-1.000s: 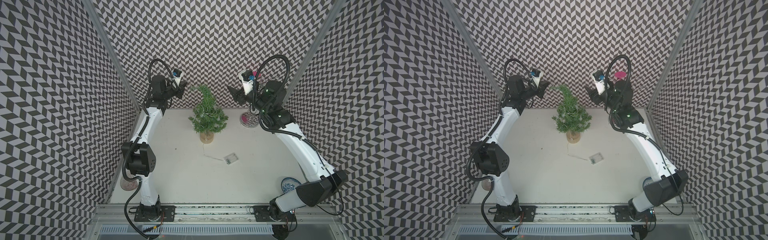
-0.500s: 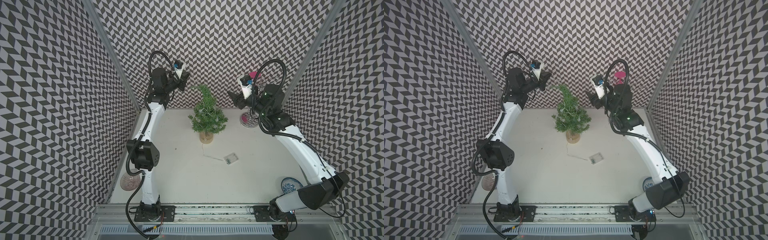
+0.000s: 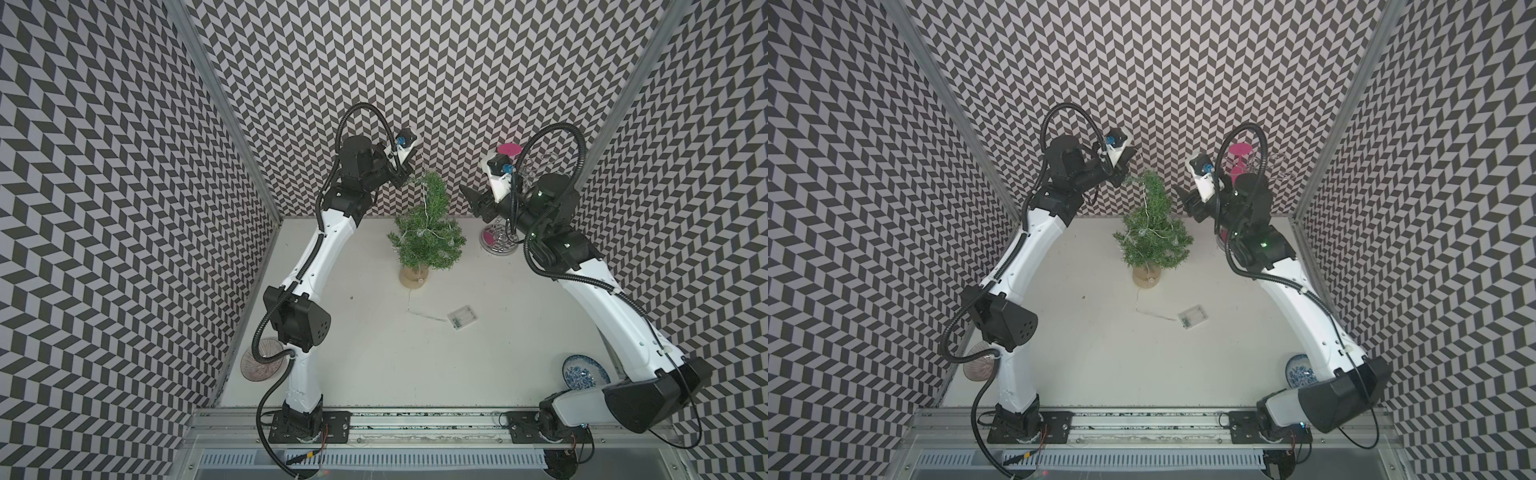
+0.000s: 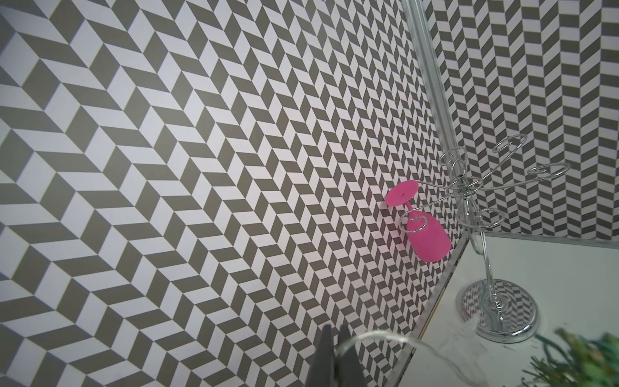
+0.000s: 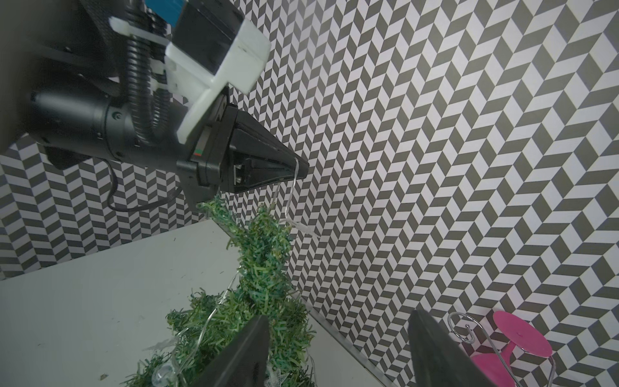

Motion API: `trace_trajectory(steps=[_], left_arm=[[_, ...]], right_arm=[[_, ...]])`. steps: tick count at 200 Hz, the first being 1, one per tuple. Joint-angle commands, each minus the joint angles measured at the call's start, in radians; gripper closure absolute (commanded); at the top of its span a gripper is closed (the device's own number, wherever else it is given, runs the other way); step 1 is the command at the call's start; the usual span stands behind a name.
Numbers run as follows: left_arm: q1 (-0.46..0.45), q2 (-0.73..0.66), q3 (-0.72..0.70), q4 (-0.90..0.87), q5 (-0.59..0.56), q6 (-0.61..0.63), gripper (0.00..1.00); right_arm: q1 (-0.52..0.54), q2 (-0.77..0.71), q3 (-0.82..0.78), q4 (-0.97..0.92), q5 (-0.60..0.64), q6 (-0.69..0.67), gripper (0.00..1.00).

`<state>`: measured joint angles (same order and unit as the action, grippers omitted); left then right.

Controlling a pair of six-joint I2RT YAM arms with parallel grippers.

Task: Wrap string light around the christmas tree
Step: Wrap the light string around the Christmas tree.

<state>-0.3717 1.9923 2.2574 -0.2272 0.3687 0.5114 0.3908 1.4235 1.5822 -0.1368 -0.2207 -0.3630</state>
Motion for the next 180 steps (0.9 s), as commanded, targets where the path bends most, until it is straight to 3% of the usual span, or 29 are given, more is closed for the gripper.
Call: trace_trajectory(steps=[1, 55, 110, 140, 180], left_arm=[[0.018, -0.041, 0.020, -0.043, -0.087, 0.085, 1.00], [0.054, -0.073, -0.056, 0.003, 0.005, 0.183, 1.00], [0.071, -0.117, -0.169, 0.132, 0.132, 0.299, 1.00], [0.074, -0.121, -0.183, 0.159, 0.171, 0.339, 1.00], [0.076, -0.146, -0.279, 0.301, 0.190, 0.411, 1.00]], right_arm=[[0.005, 0.011, 0.007, 0.056, -0.041, 0.050, 0.32], [0.001, 0.159, 0.193, 0.084, -0.320, 0.269, 0.34], [-0.010, 0.379, 0.413, 0.224, -0.579, 0.581, 0.49], [-0.012, 0.502, 0.556, 0.222, -0.623, 0.667, 0.53], [-0.015, 0.606, 0.701, 0.149, -0.577, 0.613, 0.54]])
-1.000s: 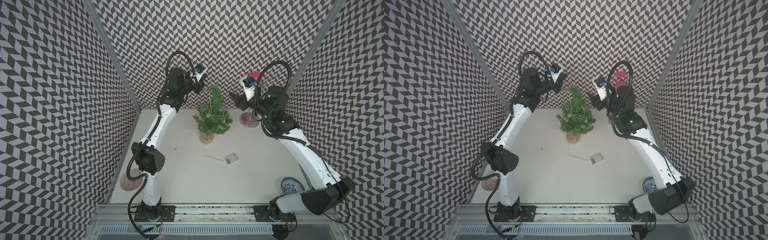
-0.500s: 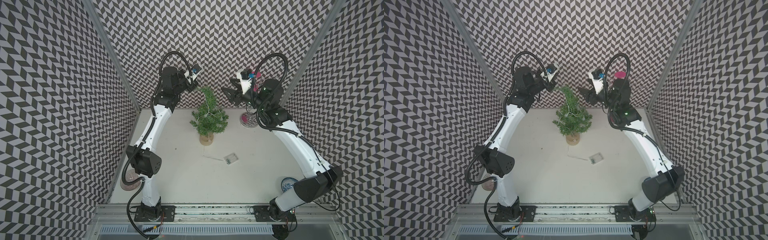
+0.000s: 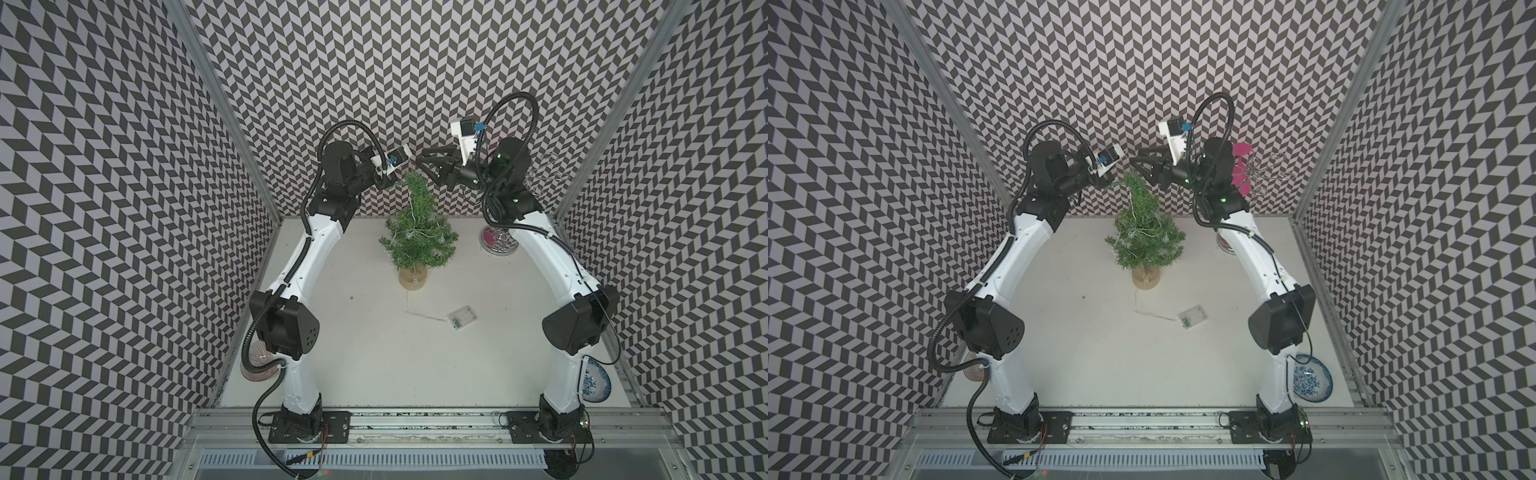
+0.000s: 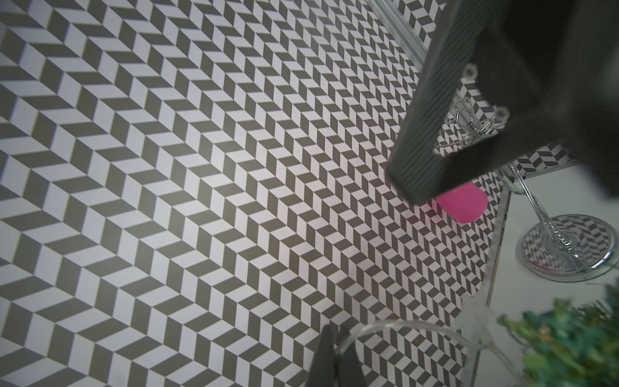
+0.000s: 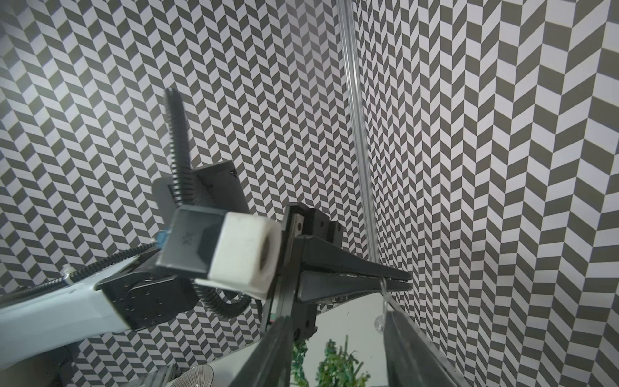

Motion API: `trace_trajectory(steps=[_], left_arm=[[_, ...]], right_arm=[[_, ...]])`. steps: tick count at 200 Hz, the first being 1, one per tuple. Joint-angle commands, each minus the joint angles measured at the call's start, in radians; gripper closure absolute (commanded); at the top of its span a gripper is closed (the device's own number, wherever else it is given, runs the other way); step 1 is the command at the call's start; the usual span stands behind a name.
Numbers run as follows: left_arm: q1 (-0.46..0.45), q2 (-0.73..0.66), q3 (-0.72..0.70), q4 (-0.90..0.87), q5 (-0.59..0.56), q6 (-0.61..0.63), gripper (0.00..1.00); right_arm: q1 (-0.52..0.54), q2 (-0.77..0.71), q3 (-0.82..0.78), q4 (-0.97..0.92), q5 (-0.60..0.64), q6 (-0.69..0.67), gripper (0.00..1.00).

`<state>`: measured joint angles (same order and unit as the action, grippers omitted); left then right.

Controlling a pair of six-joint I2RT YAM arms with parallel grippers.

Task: Wrap string light around the christmas tree
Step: Wrap the light string around the Christmas tree.

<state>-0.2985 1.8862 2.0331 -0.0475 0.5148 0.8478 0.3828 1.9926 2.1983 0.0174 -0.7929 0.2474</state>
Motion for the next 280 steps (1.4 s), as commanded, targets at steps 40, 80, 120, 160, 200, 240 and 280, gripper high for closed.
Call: trace_trajectory(steps=[40, 80, 120, 160, 200, 240, 280], left_arm=[[0.008, -0.027, -0.083, 0.181, 0.067, 0.105, 1.00], [0.019, -0.036, -0.115, 0.228, 0.091, 0.112, 1.00], [0.026, -0.042, -0.119, 0.247, 0.117, 0.100, 1.00], [0.025, -0.041, -0.130, 0.258, 0.150, 0.091, 0.98], [0.024, -0.040, -0.135, 0.274, 0.160, 0.081, 0.97], [0.022, -0.040, -0.133, 0.293, 0.175, 0.067, 0.96], [0.019, -0.038, -0.135, 0.300, 0.192, 0.060, 0.95]], right_arm=[[-0.009, 0.092, 0.124, -0.019, -0.008, -0.038, 0.54], [-0.005, 0.107, 0.117, -0.001, -0.032, -0.033, 0.57], [0.008, 0.129, 0.130, 0.003, -0.048, -0.027, 0.61], [0.019, 0.129, 0.126, 0.012, -0.064, -0.022, 0.63], [0.020, 0.125, 0.125, 0.046, -0.099, 0.013, 0.65], [0.025, 0.133, 0.121, 0.041, -0.085, 0.012, 0.71], [0.036, 0.140, 0.122, 0.045, -0.078, 0.002, 0.78]])
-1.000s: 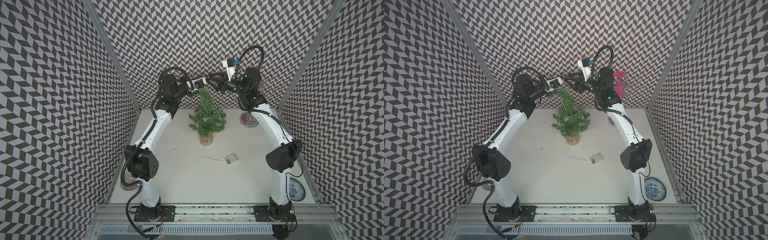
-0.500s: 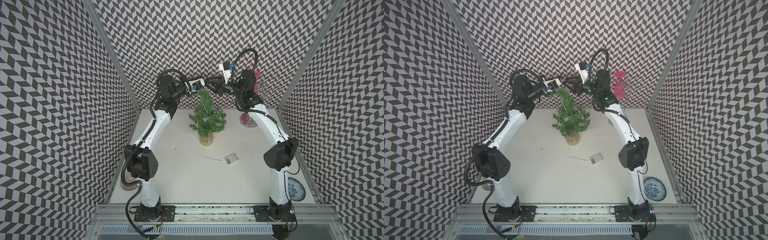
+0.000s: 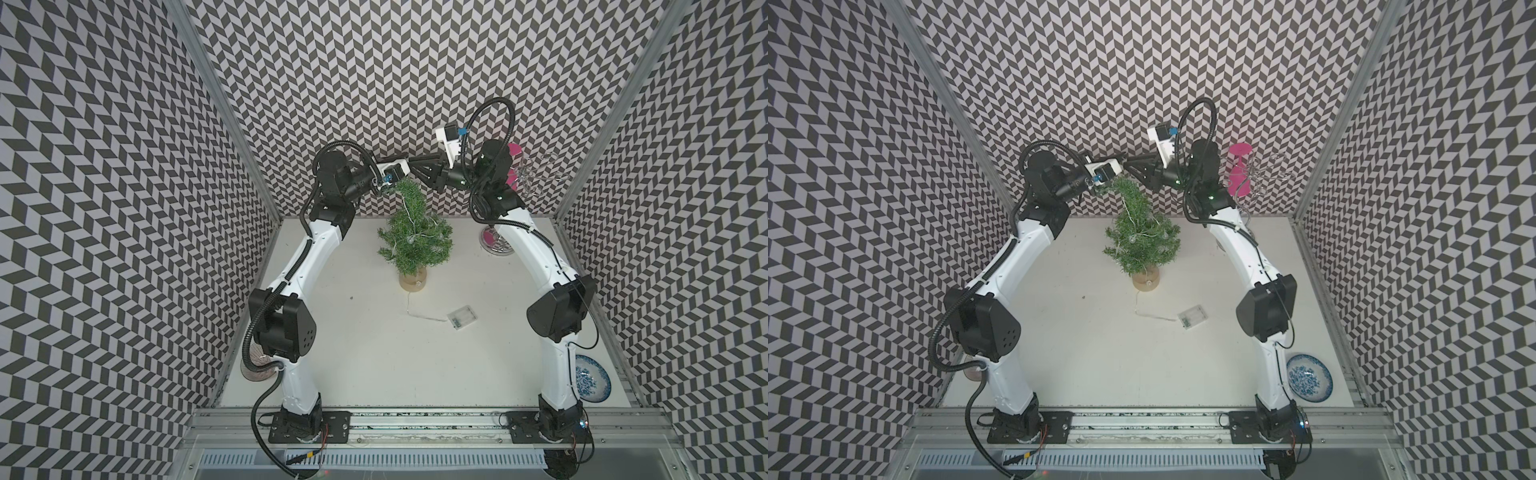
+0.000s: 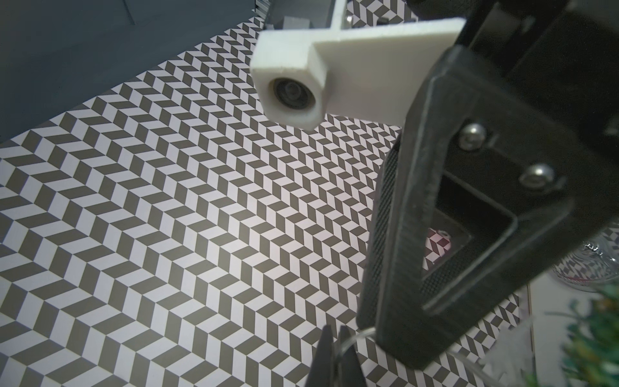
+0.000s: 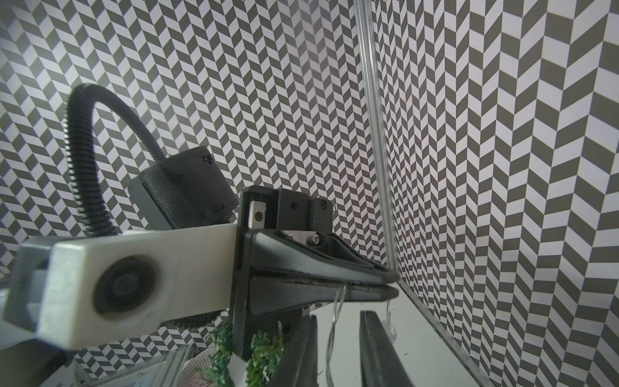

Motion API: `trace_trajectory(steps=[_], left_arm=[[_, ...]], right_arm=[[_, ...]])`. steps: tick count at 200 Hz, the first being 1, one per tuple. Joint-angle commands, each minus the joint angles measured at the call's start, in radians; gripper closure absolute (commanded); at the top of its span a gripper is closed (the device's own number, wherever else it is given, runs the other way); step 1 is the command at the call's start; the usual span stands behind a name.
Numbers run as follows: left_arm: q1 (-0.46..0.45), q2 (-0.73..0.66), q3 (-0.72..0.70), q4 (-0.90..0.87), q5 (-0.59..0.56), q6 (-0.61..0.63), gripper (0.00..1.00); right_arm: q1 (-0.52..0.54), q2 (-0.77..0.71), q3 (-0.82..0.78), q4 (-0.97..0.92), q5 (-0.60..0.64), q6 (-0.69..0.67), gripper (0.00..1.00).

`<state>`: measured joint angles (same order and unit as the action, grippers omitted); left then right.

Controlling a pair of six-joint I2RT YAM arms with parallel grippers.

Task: Wrap string light around the christmas tree
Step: Wrap the light string around the Christmas tree.

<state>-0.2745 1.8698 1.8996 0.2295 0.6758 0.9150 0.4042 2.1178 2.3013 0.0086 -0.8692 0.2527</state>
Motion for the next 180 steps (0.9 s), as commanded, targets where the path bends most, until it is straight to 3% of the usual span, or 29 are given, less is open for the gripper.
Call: trace_trajectory(steps=[1, 62, 94, 143, 180], left_arm=[[-0.005, -0.021, -0.002, 0.023, 0.031, -0.006, 0.95], [-0.008, -0.026, -0.010, 0.028, 0.038, -0.013, 0.89], [-0.008, -0.032, -0.021, 0.050, 0.033, -0.025, 0.85], [0.016, -0.053, -0.043, 0.086, -0.064, -0.117, 0.51], [0.056, -0.094, -0.092, 0.094, -0.123, -0.246, 0.38]], right_arm=[[0.015, 0.014, 0.019, 0.054, -0.003, -0.003, 0.78], [0.021, 0.003, 0.016, 0.071, -0.002, 0.003, 1.00], [0.022, -0.022, -0.004, 0.081, 0.020, -0.009, 1.00], [0.025, -0.079, -0.085, 0.169, 0.016, 0.003, 1.00], [0.029, -0.145, -0.168, 0.225, 0.018, -0.005, 1.00]])
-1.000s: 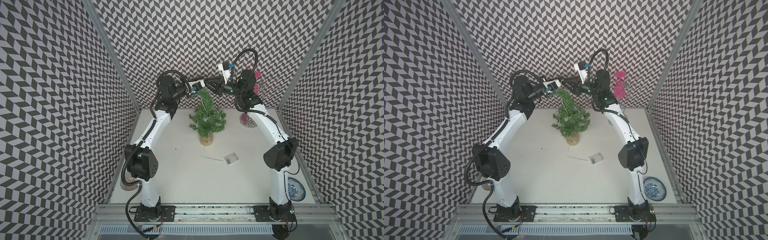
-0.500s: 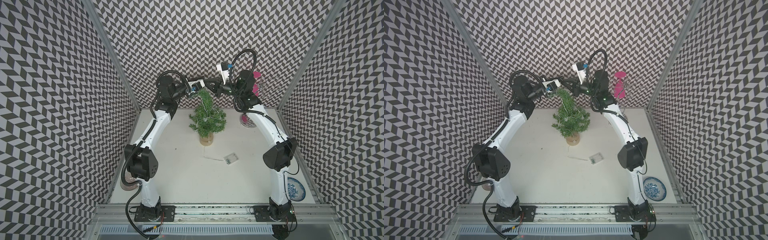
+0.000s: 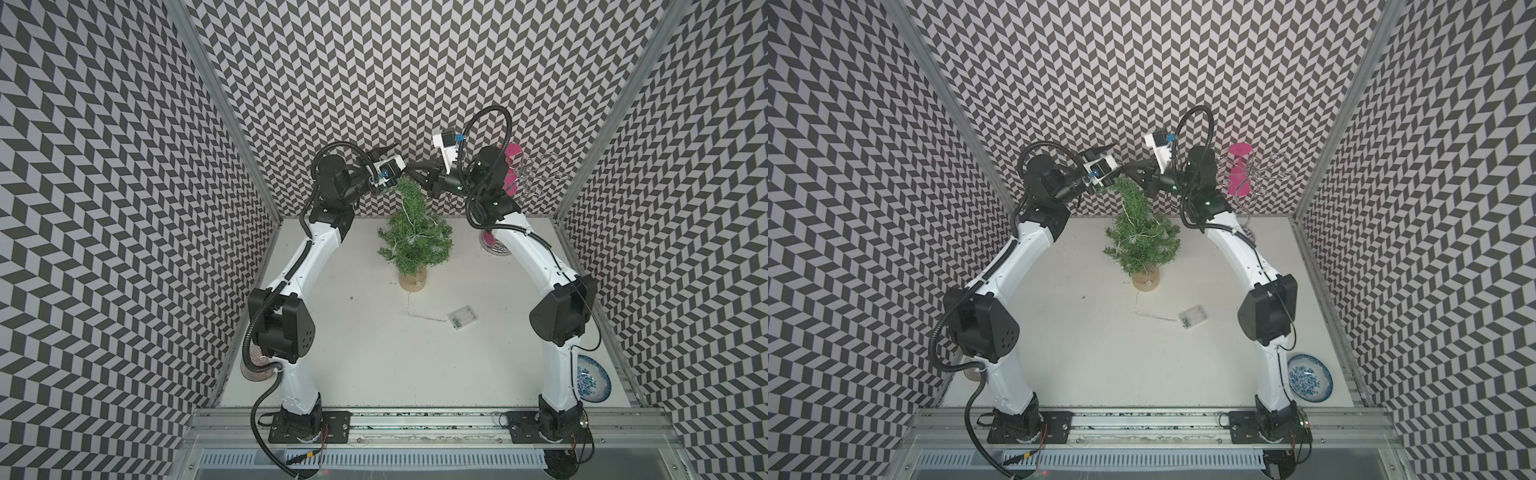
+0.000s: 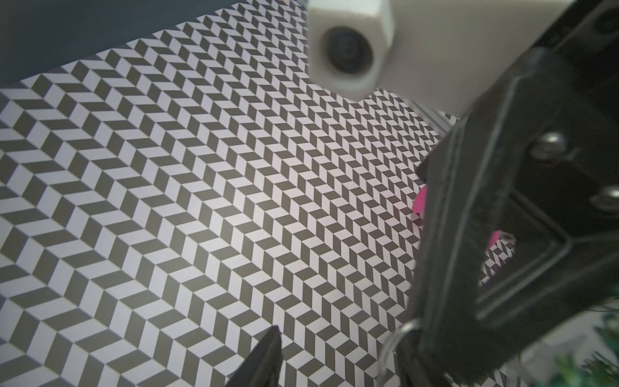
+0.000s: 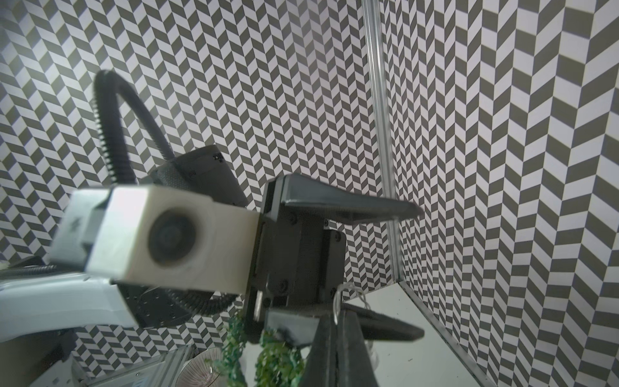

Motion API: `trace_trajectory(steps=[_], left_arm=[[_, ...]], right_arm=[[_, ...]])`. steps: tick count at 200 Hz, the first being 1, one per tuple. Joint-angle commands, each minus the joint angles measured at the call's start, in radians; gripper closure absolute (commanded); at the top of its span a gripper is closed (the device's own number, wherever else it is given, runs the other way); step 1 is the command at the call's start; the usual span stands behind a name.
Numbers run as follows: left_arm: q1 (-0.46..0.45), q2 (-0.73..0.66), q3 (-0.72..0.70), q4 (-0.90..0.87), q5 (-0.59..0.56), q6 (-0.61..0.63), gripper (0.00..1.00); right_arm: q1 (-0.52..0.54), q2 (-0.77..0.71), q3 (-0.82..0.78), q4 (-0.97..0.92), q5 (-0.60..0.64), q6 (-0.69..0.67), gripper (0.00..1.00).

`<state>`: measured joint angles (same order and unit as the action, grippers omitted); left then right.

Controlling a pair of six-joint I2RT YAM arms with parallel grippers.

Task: Wrap string light around the christmas tree
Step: Wrap the light string around the Christmas tree.

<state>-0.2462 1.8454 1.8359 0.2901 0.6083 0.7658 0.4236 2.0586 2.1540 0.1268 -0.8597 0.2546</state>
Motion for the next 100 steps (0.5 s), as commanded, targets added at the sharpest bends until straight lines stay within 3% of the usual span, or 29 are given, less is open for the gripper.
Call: trace_trajectory(steps=[1, 100], left_arm=[[0.029, -0.071, -0.031, 0.033, -0.057, -0.098, 0.38], [0.057, -0.177, -0.235, 0.009, -0.103, -0.202, 0.34]], right_arm=[[0.010, -0.086, -0.021, 0.106, 0.009, -0.008, 1.00], [0.018, -0.087, 0.023, 0.098, -0.031, -0.020, 1.00]])
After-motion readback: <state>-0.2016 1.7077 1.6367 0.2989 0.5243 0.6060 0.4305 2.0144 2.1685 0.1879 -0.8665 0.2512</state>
